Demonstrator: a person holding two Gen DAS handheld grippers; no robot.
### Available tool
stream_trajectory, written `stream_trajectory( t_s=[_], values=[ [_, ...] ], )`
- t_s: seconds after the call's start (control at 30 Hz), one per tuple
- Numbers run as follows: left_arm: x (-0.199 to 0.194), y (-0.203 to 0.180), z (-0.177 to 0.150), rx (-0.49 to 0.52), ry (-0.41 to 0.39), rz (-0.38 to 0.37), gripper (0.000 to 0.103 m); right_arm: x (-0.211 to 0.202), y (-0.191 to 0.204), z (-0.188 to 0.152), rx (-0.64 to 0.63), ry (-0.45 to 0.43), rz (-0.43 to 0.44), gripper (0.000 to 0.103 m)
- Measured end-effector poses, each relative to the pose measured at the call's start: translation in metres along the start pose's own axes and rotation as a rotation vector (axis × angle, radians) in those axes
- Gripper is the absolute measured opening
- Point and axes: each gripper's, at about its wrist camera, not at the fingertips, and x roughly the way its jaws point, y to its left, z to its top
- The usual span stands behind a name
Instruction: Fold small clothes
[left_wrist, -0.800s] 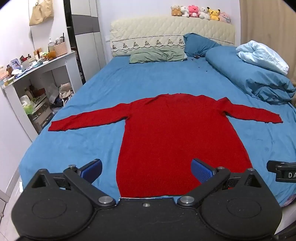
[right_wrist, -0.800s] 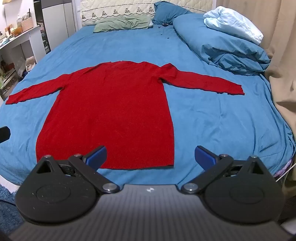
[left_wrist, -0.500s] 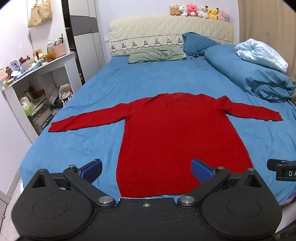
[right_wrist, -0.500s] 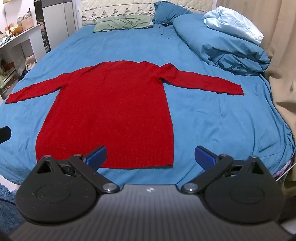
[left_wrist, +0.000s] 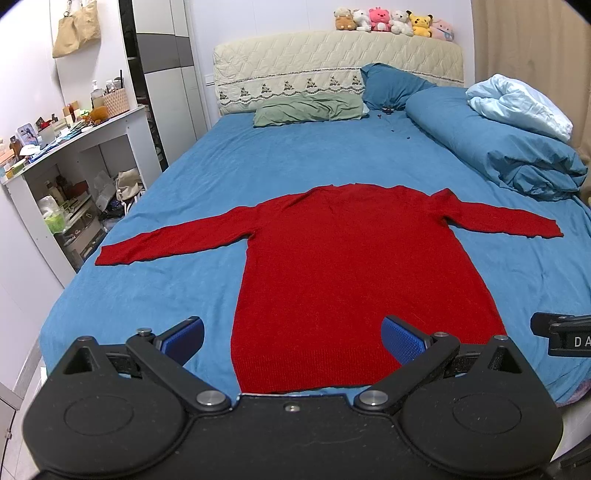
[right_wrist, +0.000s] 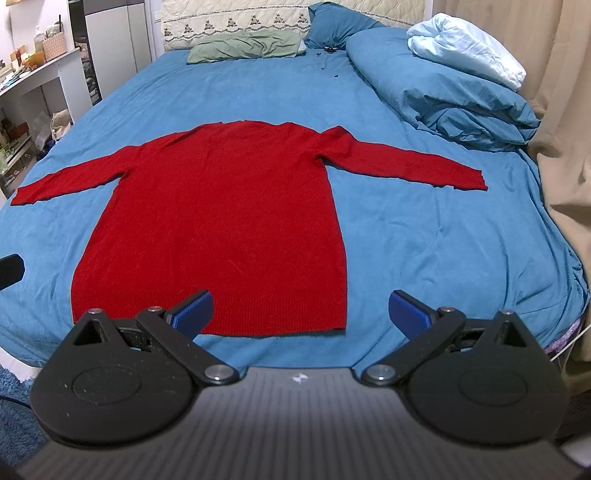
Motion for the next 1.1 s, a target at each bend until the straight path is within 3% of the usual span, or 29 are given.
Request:
stream_trajectory(
  t_s=[1.1],
  values=[
    [-0.0007, -0.0016, 0.0007, 0.0, -0.001, 0.002, 0.103, -0.0011, 0.0043, -0.0003, -0.001, -0.006, -0.004, 0.103]
  ],
)
